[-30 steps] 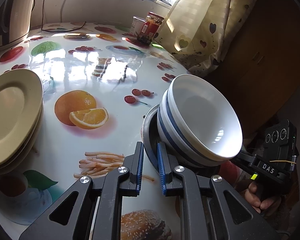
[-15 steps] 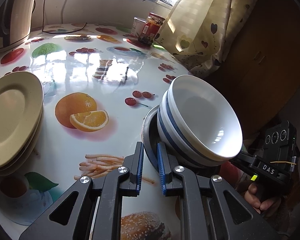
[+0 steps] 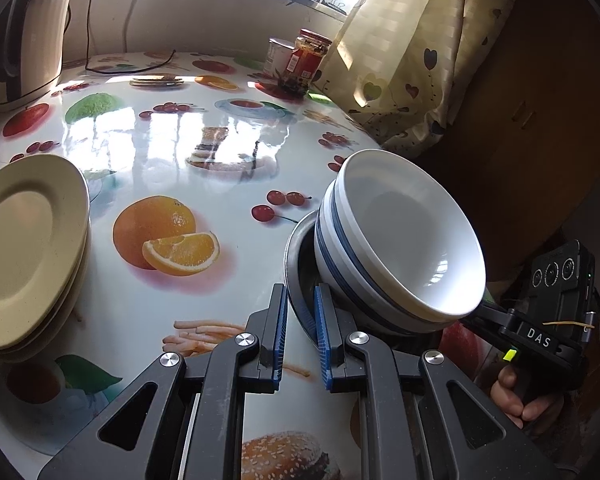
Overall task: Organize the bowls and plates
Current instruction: 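Lift the pot and bowl stack with both tools toward the beige plates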
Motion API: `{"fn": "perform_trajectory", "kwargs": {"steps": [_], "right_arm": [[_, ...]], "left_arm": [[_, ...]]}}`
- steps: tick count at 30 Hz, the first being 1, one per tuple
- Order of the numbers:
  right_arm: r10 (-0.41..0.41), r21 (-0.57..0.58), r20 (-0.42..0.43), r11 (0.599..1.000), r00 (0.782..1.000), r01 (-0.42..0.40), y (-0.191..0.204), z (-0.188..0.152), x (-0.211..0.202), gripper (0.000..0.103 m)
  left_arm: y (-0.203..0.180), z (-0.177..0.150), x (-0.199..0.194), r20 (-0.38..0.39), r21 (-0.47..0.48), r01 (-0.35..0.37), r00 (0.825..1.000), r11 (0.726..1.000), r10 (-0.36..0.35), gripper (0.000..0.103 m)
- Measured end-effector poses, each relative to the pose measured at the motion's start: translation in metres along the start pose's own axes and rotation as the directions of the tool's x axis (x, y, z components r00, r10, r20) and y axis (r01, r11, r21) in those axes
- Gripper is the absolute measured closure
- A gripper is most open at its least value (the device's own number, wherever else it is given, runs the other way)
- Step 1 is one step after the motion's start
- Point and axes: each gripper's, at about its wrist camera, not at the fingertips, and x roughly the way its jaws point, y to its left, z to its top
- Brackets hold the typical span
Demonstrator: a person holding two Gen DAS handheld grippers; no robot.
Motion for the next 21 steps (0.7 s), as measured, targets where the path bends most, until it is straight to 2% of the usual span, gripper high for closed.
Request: {"fn": "perform_trajectory", "kwargs": {"steps": [21], "right_arm": [[0.022, -0.031, -0.009, 0.999, 1.0, -0.022, 0.021, 0.016, 0.008, 0.091]], "left_arm": [[0.005, 0.011, -0.018, 0.035, -0.021, -0.026, 0.999, 0.999, 0.027, 0.089]]}}
